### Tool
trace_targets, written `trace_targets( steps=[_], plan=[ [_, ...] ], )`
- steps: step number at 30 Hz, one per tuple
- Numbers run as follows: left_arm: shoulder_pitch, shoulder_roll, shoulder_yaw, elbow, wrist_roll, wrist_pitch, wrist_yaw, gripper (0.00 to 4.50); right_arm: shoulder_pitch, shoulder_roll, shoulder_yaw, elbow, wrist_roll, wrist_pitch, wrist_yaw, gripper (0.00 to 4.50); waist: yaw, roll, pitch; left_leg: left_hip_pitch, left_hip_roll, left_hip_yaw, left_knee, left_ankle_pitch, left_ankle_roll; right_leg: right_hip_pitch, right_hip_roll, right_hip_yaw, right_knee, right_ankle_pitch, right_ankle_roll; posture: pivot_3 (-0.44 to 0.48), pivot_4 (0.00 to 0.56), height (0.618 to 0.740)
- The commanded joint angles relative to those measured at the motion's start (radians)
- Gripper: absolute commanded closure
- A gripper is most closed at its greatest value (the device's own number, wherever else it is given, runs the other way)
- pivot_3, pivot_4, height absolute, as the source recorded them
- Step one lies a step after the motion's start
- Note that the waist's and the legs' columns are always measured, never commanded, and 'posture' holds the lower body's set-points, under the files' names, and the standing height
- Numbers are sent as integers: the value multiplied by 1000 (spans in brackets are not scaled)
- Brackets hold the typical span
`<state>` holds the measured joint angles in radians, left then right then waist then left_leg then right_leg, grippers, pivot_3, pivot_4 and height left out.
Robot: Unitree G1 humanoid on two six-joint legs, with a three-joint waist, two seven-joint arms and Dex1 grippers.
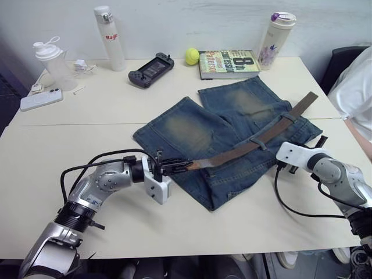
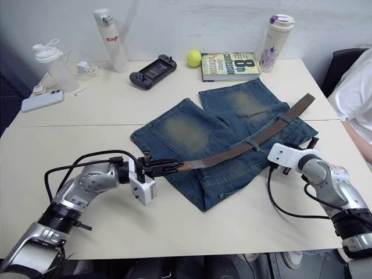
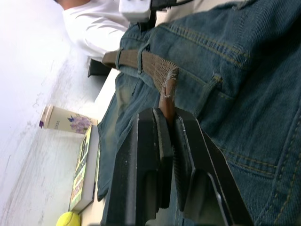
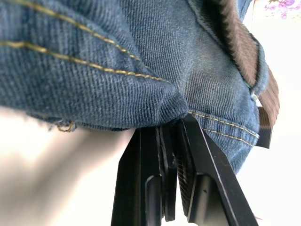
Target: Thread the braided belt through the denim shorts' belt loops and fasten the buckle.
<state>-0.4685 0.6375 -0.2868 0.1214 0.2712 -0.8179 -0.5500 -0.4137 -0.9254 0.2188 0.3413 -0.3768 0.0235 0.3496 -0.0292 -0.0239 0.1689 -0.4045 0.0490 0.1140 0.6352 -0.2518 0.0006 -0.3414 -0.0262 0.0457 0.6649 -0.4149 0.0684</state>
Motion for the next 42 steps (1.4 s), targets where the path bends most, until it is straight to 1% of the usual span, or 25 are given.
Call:
trace_targets(
  steps=[1,4,6,7,9,10,11,12,13,14,15,17,18,19,20,22,23,24,26,27,29,31,34,38,42],
  plan=[
    [-3,-8,22,-43,-21,21,2,4500,1,45,-53,-64,45,0,25,4429,-2,0,0,0,0,0,0,0,0,0,0,0,0,0,0,0,150,740],
    [-9,-10,27,-37,-13,25,5,4500,38,76,-114,-148,109,53,43,4429,-2,0,0,0,0,0,0,0,0,0,1,0,2,0,0,0,150,740],
    [-10,-8,29,-35,-13,24,5,4500,71,90,-174,-215,159,96,52,3646,-6,0,0,0,0,0,0,0,0,-1,1,0,5,0,0,0,150,740],
    [-8,-7,31,-35,-13,23,5,4500,99,84,-199,-263,184,124,81,3487,-6,0,0,0,1,1,0,0,0,-1,1,0,6,0,0,0,150,740],
    [-5,-5,36,-35,-13,18,8,4500,147,71,-259,-358,225,197,129,2585,-4,0,0,0,1,1,-1,0,0,-1,1,0,6,0,0,0,150,740],
    [-3,-4,41,-34,-12,14,12,4500,166,73,-307,-429,280,276,164,2158,-1,0,0,0,1,1,-1,0,0,-1,1,0,6,0,0,0,150,740],
    [-2,-2,48,-33,-11,9,18,4500,184,68,-363,-512,348,370,210,1418,0,0,0,0,1,1,-2,0,0,-1,1,1,6,0,0,0,150,740],
    [0,0,56,-30,-9,4,24,4500,199,59,-442,-618,465,533,274,1157,0,1,1,0,1,1,-2,0,0,-1,1,0,6,0,0,0,150,740],
    [2,2,69,-26,-3,-4,38,4500,213,46,-503,-712,595,690,342,519,1,3,2,-1,1,1,-2,0,0,-1,1,1,6,0,0,0,150,740],
    [4,4,77,-23,1,-10,47,4500,221,37,-544,-777,680,804,384,344,2,4,2,-1,1,1,-2,0,0,-1,1,0,6,0,0,0,150,740],
    [5,3,89,-19,0,-19,59,4500,204,61,-615,-854,859,1004,411,40,2,5,2,-1,1,0,-2,0,0,-1,1,1,6,0,0,0,150,740],
    [7,1,105,-14,-2,-33,75,4500,152,122,-726,-944,1122,1301,424,40,-1,2,1,0,2,-2,-2,0,0,0,2,0,6,0,0,0,150,740],
    [7,-1,116,-13,4,-40,88,4500,166,161,-757,-954,1373,1343,366,40,-2,1,-1,0,2,-2,-2,0,-1,0,2,0,6,0,0,0,150,740],
    [8,-2,123,-12,10,-48,98,4500,174,216,-762,-942,1565,1352,275,40,0,-1,-1,0,2,-2,-3,0,-1,0,3,0,6,0,0,0,150,740],
    [8,-2,127,-10,14,-54,105,4500,191,235,-755,-928,1736,1331,176,40,0,-4,-2,0,2,-4,-3,0,-1,1,3,-1,6,0,0,0,150,740],
    [13,-3,124,-7,3,-62,108,4500,268,244,-622,-893,2072,1175,-114,40,0,-2,-1,-2,2,-5,-2,0,-1,1,4,-2,3,0,0,0,150,740],
    [15,-3,123,-6,-2,-69,109,4500,307,270,-522,-882,2207,1080,-270,40,1,-3,-1,-2,1,-4,-3,-1,0,1,3,-1,3,0,0,0,150,740],
    [16,-3,120,-5,-3,-75,110,4500,331,323,-432,-872,2294,992,-403,40,0,-4,-1,-2,0,-4,-1,-1,1,2,2,-1,2,0,0,0,150,740],
    [16,-4,118,-2,-2,-85,112,4500,346,426,-331,-872,2347,875,-567,40,-5,-5,-1,-3,0,-5,0,-2,2,2,2,-1,-3,1,1,0,150,740],
    [16,-5,115,-3,-4,-88,110,4500,330,528,-300,-848,2349,800,-682,40,-6,-5,-1,-4,0,-5,0,-2,2,1,1,-1,-3,1,1,0,150,740],
    [16,-7,113,-5,-7,-93,110,4500,294,728,-266,-797,2349,666,-877,40,-10,-8,-3,-4,0,-5,0,-2,2,1,1,-1,-2,1,2,0,150,740],
    [17,-10,113,-8,-5,-94,109,4500,258,819,-260,-769,2349,618,-979,40,-19,-4,-3,-3,1,-5,-3,-1,0,-1,2,-1,-2,1,2,0,150,740],
    [23,-8,110,-14,4,-102,105,4500,210,881,-294,-763,2349,577,-1036,40,-21,-4,-3,-4,0,-6,-5,-1,0,-1,0,-3,1,1,2,0,150,740],
    [29,-6,111,-15,4,-105,104,4500,193,877,-325,-770,2349,579,-1073,40,-24,-4,-3,-4,0,-7,-5,-1,0,-1,0,-5,2,1,2,0,150,740],
    [28,-2,112,-8,4,-113,104,4500,217,858,-343,-770,2349,595,-1088,40,-26,-4,-3,-4,0,-7,-5,0,-1,-2,0,-5,3,1,2,0,150,740]
  ],
)
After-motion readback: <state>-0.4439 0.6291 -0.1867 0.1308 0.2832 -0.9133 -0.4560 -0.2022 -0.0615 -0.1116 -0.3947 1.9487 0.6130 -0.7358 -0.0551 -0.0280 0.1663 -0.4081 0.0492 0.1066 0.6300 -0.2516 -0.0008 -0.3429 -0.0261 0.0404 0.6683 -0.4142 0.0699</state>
